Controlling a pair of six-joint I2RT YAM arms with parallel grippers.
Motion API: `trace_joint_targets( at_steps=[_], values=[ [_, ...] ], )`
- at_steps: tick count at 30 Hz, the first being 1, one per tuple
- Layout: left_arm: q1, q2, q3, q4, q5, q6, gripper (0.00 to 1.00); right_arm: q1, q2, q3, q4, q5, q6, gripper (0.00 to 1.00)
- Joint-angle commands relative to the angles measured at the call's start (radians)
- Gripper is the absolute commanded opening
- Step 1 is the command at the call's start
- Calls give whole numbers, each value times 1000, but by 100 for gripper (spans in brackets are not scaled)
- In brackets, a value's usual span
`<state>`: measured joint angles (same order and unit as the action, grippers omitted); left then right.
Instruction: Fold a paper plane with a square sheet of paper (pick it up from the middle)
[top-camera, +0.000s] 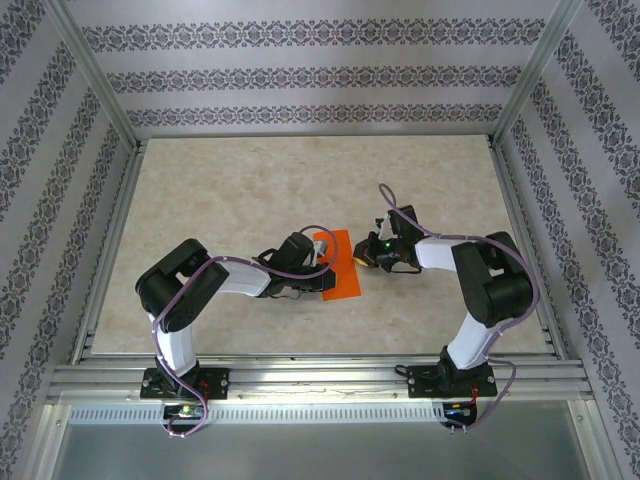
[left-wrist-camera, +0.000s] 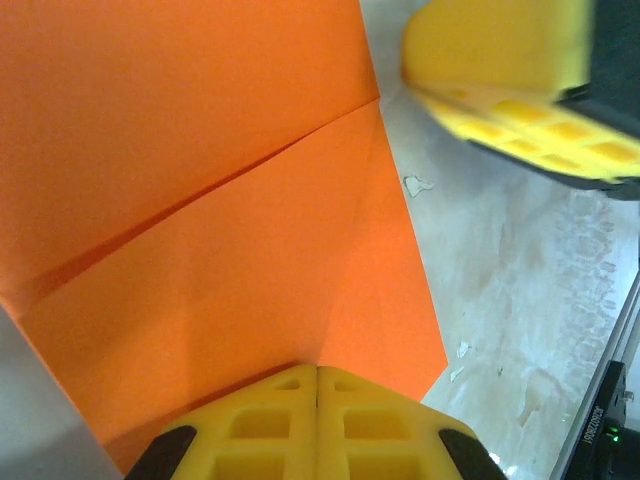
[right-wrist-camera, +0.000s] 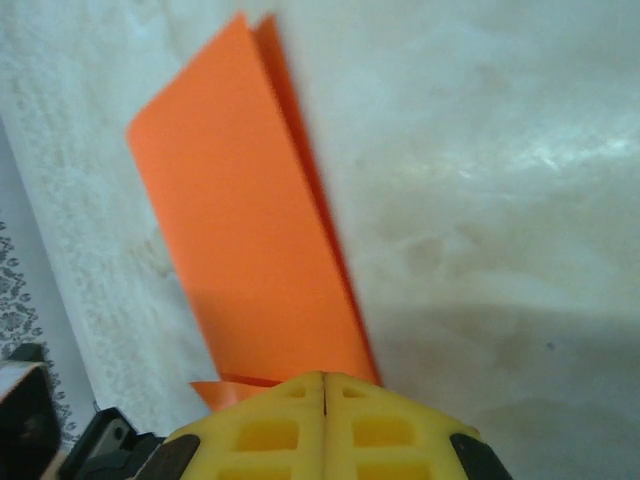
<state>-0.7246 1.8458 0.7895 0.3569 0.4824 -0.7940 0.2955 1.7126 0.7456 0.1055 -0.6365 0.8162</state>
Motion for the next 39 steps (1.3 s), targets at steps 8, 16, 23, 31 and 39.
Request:
trace_joint_targets(
  at_steps=[8,16,23,31,39],
  values=[
    [4,31,-36,-120,-8,0,0,95,18,-14,28,30,44,3],
    [4,30,-29,-134,-6,6,0,49,95,-44,8,93,25,0],
    [4,27,-30,-137,-4,7,0,-14,58,-7,-32,95,-3,0],
    [4,24,-28,-139,-1,5,0,39,-50,-23,-16,80,14,0],
    [4,22,-19,-157,-4,16,0,105,10,-14,-16,80,40,0]
  ],
)
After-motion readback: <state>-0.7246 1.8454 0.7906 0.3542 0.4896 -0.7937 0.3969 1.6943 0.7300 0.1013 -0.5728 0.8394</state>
